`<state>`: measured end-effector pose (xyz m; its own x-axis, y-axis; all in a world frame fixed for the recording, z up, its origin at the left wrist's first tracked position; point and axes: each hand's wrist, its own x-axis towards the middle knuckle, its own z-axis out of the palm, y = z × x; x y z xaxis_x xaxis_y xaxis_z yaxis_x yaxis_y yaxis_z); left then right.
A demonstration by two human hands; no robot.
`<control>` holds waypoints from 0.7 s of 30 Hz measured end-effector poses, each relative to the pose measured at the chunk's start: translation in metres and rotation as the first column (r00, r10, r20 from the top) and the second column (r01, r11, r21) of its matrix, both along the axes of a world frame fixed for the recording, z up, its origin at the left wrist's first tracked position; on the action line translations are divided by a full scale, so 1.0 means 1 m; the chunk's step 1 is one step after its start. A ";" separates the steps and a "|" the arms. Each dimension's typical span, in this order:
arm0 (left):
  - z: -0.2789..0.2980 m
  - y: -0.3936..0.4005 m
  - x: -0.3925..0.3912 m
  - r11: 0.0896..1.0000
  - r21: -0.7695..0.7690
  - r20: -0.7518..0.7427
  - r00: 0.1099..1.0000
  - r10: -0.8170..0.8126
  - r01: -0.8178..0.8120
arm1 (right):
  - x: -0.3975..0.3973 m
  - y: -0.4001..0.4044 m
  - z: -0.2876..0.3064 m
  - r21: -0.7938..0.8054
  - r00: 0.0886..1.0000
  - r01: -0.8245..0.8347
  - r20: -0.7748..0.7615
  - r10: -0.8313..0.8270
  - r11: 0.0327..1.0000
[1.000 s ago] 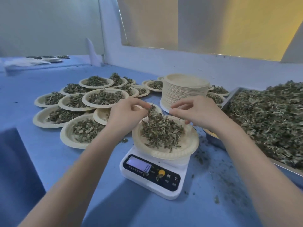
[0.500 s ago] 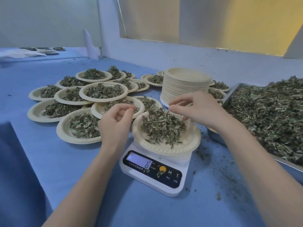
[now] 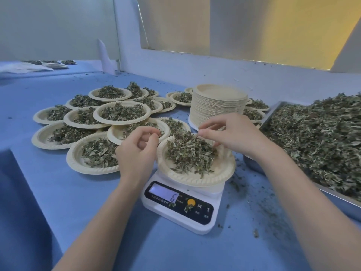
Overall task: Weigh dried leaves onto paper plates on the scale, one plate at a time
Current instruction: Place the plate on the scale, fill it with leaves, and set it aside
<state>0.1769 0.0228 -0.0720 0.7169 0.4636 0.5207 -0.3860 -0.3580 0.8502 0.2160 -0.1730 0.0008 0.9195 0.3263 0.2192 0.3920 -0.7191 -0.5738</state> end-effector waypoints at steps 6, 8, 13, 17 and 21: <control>0.037 -0.060 0.002 0.889 0.440 0.000 0.990 -0.144 0.129 | -0.009 -0.023 0.006 0.077 1.000 0.002 -0.008 -0.002 0.997; 0.047 -0.095 0.005 0.823 0.530 -0.059 0.977 -0.203 0.203 | -0.010 -0.043 0.007 0.045 0.999 0.041 0.015 -0.042 0.998; 0.053 -0.180 0.017 0.684 0.611 -0.253 0.917 -0.308 0.398 | -0.012 -0.122 0.007 -0.042 0.983 0.181 -0.033 -0.183 0.983; 0.047 -0.223 0.033 0.540 0.650 -0.510 0.833 -0.213 0.536 | -0.004 -0.179 -0.006 -0.279 0.950 0.240 -0.131 -0.284 0.930; 0.038 -0.238 0.047 0.474 0.597 -0.698 0.710 -0.093 0.648 | 0.019 -0.203 -0.018 -0.497 0.940 0.209 -0.135 -0.313 0.842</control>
<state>0.2243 -0.2156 -0.0341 0.9529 -0.3028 -0.0173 -0.2721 -0.8785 0.3928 0.2355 -0.3763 -0.0171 0.9917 0.0828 -0.0986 0.0632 -0.9802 -0.1874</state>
